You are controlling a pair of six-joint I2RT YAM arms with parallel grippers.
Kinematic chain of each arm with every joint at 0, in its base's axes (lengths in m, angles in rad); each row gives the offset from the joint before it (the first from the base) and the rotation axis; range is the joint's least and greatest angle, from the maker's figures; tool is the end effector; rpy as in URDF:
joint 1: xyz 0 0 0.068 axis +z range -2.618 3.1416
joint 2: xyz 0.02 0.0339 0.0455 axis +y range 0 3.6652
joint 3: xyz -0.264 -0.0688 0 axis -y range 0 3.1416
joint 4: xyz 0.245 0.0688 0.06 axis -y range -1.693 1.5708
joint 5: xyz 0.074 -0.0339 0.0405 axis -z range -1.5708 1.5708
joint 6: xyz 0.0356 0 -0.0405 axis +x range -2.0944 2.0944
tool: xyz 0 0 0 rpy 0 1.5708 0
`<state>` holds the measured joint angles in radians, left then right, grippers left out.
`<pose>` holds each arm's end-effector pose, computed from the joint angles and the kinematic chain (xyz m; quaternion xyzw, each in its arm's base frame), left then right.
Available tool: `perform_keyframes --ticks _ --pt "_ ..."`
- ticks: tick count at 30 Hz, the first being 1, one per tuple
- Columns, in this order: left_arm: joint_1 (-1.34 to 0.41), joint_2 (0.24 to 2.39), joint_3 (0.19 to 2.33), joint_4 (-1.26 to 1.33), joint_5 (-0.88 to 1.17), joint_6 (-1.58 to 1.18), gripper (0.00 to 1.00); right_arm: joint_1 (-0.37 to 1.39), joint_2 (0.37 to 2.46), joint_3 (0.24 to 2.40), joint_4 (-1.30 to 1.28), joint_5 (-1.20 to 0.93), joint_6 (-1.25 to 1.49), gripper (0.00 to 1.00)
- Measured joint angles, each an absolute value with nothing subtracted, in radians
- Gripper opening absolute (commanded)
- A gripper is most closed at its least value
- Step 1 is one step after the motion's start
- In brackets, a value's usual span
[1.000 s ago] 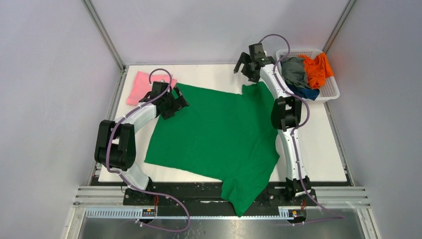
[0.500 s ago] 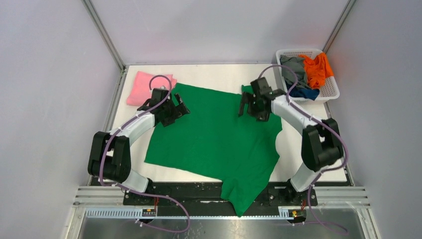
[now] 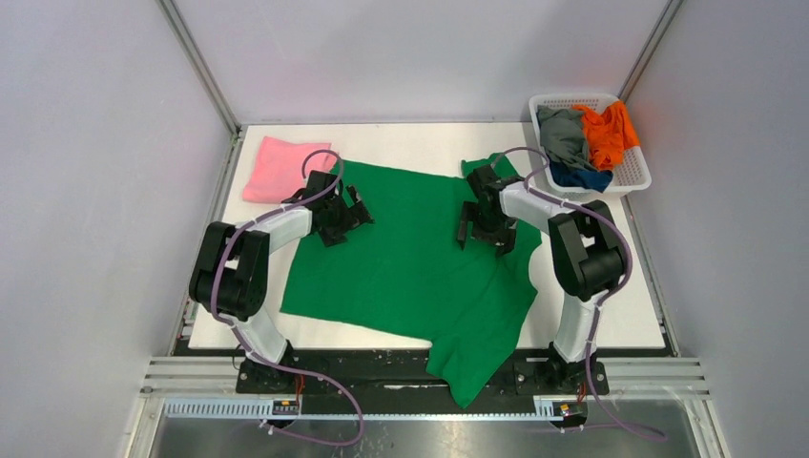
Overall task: Fold and stack the t-shirts
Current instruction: Flatten out the tshirt, then grab the side of the flattened tshirt closest away from the robot with both arms
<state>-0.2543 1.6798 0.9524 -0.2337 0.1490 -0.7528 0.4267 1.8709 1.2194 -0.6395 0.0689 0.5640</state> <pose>0.3221 -0.0892 0.1683 -0.2130 0.9274 -0.2066 0.2279 0.3283 0.1465 0.1596 0.0727 0.9870 0.0362 0.1388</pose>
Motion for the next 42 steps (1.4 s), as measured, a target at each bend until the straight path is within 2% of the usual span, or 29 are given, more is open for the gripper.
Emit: perform_keyframes --ticks 8,15,18,22,30,33,38,42 --pt "-0.254 1.812 1.1 -0.237 0.142 -0.768 0.99 0.28 2.076 1.519 -0.723 0.029 0.522 1.0" --pt "-0.255 1.868 1.172 -0.226 0.139 -0.776 0.99 0.237 2.292 1.898 -0.823 0.017 0.47 0.99" --pt "-0.259 1.828 1.16 -0.245 0.111 -0.771 0.99 0.237 2.267 1.904 -0.83 0.027 0.45 0.99" --pt "-0.265 1.614 1.074 -0.3 0.051 -0.767 0.99 0.237 2.013 1.61 -0.737 0.042 0.447 0.99" --pt "-0.318 1.069 0.772 -0.458 -0.097 -0.801 0.99 0.249 1.136 0.891 -0.552 0.091 0.55 0.99" --pt "-0.322 0.951 0.654 -0.572 -0.15 -0.836 0.98 0.249 0.939 0.701 -0.515 0.09 0.591 1.0" --pt "-0.321 0.835 0.505 -0.694 -0.192 -0.9 0.82 0.249 0.788 0.611 -0.501 0.097 0.626 1.0" --pt "-0.321 0.828 0.455 -0.712 -0.215 -0.941 0.71 0.249 0.657 0.589 -0.476 0.127 0.641 1.0"
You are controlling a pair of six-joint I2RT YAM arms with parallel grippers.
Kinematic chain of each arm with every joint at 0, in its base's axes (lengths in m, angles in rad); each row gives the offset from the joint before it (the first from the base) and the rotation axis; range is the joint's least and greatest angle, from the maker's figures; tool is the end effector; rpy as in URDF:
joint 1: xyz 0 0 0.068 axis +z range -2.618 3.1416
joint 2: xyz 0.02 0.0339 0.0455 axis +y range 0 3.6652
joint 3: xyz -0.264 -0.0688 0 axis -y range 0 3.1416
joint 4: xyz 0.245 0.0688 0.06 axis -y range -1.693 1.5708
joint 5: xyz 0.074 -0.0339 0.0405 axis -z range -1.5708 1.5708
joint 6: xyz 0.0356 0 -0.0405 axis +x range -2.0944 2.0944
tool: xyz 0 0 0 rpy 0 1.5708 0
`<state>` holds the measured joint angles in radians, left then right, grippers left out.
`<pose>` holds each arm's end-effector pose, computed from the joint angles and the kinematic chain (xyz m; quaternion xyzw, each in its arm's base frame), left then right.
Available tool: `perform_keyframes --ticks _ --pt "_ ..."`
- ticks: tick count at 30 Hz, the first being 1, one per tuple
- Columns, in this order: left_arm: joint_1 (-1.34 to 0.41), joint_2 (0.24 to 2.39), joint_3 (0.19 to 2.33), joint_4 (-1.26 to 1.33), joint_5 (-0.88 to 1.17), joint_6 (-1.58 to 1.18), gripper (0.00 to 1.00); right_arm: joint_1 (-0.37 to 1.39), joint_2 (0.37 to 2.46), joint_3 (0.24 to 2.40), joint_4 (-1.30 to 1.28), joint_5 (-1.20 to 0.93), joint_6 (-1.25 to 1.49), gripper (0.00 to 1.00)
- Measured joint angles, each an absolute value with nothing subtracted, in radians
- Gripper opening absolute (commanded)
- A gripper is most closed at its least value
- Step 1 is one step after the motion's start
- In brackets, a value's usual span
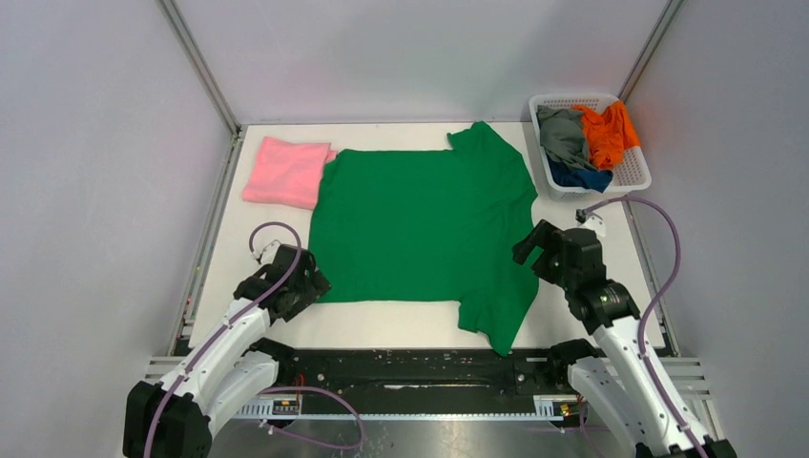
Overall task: Fold and stack the t-shirts
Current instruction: Grab the side of the flattened tshirt closest away from the robot with both arms
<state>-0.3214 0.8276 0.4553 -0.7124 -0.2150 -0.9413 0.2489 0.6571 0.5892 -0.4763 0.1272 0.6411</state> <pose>0.1373 -0.0377 0.1785 -0.3189 0.9111 -0.0572 0.2546 0.1494 0.0333 0.2614 0.2000 0.8466 0.1610 0.4662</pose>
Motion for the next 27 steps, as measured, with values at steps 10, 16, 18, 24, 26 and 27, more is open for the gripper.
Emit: perform_keyframes --ticks 10,16,18,24,26,27 --pt "-0.322 0.934 0.424 -0.641 -0.237 -1.004 0.44 0.249 0.662 0.583 -0.477 0.171 0.645 0.99" --pt "-0.321 1.007 0.428 -0.546 -0.269 -1.034 0.29 0.249 0.705 0.583 -0.476 0.173 0.642 0.99" --pt "-0.321 1.028 0.431 -0.518 -0.275 -1.039 0.16 0.249 0.709 0.583 -0.476 0.174 0.64 0.99" --pt "-0.321 1.091 0.452 -0.473 -0.289 -1.04 0.0 0.249 0.711 0.583 -0.476 0.167 0.624 0.99" --pt "-0.321 1.092 0.452 -0.468 -0.287 -1.032 0.0 0.249 0.715 0.583 -0.476 0.149 0.613 0.99" --pt "-0.321 1.088 0.452 -0.469 -0.285 -1.027 0.0 0.249 0.718 0.583 -0.476 0.13 0.605 1.0"
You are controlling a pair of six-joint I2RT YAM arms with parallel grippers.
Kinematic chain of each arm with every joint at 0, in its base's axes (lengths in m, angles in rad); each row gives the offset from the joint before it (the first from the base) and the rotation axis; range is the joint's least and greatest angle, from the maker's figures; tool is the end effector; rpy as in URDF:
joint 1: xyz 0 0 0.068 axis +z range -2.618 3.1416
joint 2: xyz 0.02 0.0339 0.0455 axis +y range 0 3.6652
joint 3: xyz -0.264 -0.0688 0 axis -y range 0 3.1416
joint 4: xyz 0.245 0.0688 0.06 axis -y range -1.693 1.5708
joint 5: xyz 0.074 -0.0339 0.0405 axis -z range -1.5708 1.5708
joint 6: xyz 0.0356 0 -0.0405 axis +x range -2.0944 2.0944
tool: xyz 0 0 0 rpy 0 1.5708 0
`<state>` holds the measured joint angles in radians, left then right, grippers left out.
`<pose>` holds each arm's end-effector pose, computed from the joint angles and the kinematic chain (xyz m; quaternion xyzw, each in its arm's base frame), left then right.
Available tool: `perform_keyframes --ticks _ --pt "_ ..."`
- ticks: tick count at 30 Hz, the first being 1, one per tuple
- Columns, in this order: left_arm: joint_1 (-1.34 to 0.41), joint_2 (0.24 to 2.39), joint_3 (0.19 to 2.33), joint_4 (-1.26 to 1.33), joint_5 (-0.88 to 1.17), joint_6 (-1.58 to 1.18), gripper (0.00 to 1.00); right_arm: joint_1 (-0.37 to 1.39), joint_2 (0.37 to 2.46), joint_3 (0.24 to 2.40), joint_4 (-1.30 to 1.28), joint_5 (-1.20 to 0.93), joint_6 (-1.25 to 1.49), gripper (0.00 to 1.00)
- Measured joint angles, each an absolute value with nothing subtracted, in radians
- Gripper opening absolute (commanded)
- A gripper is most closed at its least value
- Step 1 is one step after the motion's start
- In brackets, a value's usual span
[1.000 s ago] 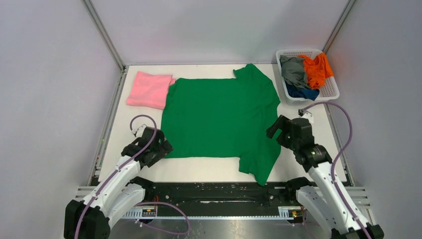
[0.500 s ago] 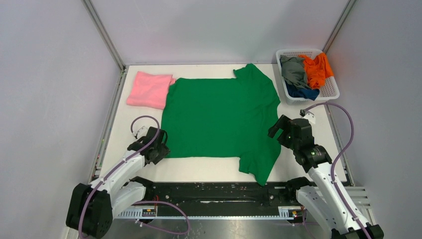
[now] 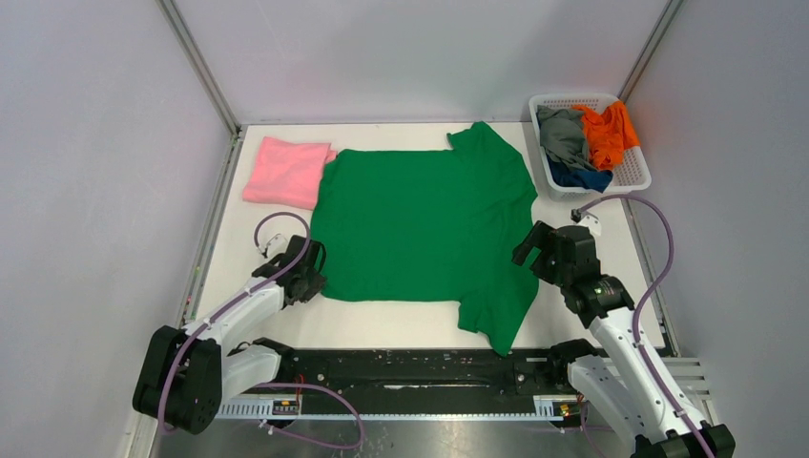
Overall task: Fold and stack the t-shirts
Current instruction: Grab the side of the flattened tshirt closest away from the robot with both arms
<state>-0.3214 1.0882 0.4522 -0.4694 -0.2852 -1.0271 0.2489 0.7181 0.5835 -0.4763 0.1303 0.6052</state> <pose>0.1728 -0.0470 0.1534 -0.3636 0.8925 -0.0345 0.2646 0.1577 0.0353 0.2511 0.1864 0.8658 0.1383 0.4433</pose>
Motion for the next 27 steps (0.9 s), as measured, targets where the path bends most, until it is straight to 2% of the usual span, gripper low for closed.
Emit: perform_keyframes --ticks 5,11,13,18,23,27 --pt "-0.321 1.015 0.448 -0.514 -0.285 -0.999 0.0 0.324 0.751 0.584 -0.504 0.062 0.576 0.98" --pt "-0.321 0.937 0.449 -0.551 -0.286 -0.975 0.0 0.722 0.843 0.585 -0.58 0.086 0.601 0.86" --pt "-0.321 0.932 0.449 -0.562 -0.286 -0.969 0.0 0.813 0.903 0.584 -0.61 0.087 0.619 0.78" --pt "-0.321 0.916 0.449 -0.58 -0.286 -0.965 0.0 0.91 1.039 0.569 -0.662 0.094 0.681 0.65" --pt "-0.321 0.907 0.449 -0.582 -0.286 -0.965 0.0 0.918 1.102 0.546 -0.659 0.115 0.732 0.44" --pt "-0.321 0.899 0.448 -0.582 -0.286 -0.965 0.0 0.918 1.159 0.535 -0.636 0.121 0.759 0.13"
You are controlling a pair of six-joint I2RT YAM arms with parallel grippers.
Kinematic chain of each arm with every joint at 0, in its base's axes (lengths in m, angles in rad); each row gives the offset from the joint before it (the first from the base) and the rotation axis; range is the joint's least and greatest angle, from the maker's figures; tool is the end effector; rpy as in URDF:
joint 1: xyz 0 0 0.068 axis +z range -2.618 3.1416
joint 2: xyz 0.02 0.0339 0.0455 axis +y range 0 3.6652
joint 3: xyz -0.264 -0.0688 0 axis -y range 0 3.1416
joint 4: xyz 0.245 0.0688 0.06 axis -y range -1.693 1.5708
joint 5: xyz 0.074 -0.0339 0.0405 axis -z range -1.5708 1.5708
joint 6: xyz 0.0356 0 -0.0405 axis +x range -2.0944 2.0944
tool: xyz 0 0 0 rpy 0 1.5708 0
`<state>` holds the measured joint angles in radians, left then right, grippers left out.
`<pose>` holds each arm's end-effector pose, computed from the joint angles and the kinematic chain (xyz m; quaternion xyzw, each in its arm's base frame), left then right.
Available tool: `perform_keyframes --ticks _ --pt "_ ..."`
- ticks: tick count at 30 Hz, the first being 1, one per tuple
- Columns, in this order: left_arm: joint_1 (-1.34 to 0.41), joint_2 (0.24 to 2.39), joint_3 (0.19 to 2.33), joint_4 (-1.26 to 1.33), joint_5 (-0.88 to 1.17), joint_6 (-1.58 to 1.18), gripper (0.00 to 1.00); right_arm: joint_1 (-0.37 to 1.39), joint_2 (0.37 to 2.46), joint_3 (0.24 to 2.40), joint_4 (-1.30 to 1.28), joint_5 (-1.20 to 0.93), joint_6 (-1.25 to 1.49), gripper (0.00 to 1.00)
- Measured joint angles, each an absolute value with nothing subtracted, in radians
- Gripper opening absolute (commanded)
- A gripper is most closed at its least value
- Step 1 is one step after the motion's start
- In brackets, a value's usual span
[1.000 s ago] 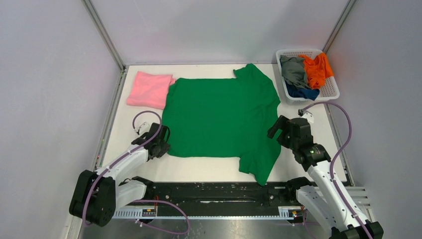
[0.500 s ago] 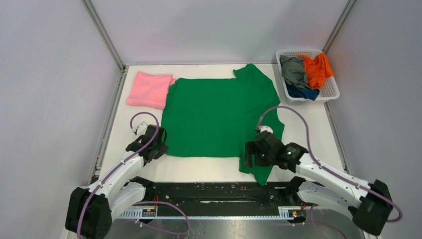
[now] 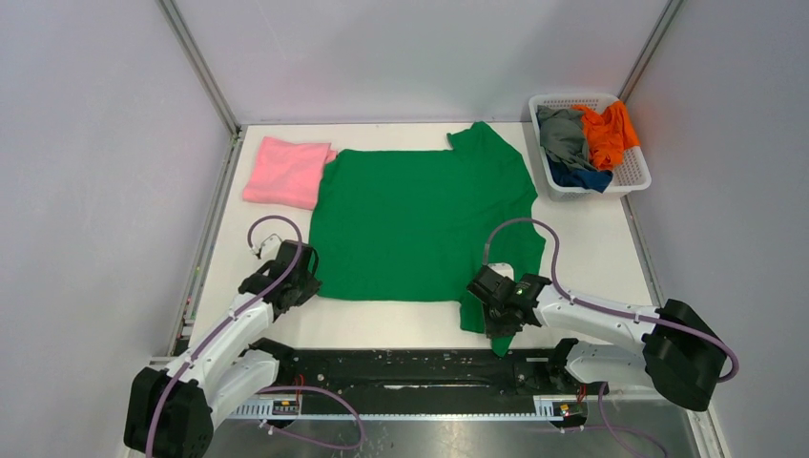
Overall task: Fold and stack the t-shirts
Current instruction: Grab the side of the flattened tshirt closest away from the robot with both arms, then fold the flattened tshirt in 1/3 of the way
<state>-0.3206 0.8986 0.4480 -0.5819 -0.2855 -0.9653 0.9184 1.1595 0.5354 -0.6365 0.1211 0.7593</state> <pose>0.1529 -0.0402 0.1745 -0.3382 0.8931 -0.0480 0.2929 0.1137 0.1418 0.1569 -0.0691 0.9838 0.0747 0.1475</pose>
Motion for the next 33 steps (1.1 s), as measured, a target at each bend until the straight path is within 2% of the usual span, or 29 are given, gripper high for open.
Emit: perform_keyframes --ticks 2,4,13,23,27,33 --pt "-0.321 0.887 0.448 -0.587 -0.285 -0.966 0.0 0.918 1.163 0.537 -0.641 0.13 0.771 0.04" --pt "-0.321 0.866 0.447 -0.599 -0.284 -0.968 0.0 0.923 1.158 0.536 -0.645 0.131 0.784 0.0" --pt "-0.321 0.735 0.424 -0.737 -0.279 -1.015 0.0 1.044 1.005 0.53 -0.798 0.102 0.814 0.0" --pt "-0.321 0.651 0.412 -0.772 -0.238 -1.026 0.0 1.087 0.993 0.616 -0.918 0.17 0.838 0.0" --pt "-0.321 0.706 0.426 -0.731 -0.229 -1.019 0.0 1.048 1.036 0.717 -0.928 0.25 0.814 0.0" --pt "-0.314 0.85 0.509 -0.628 -0.222 -1.006 0.0 0.893 1.114 0.836 -0.9 0.332 0.71 0.0"
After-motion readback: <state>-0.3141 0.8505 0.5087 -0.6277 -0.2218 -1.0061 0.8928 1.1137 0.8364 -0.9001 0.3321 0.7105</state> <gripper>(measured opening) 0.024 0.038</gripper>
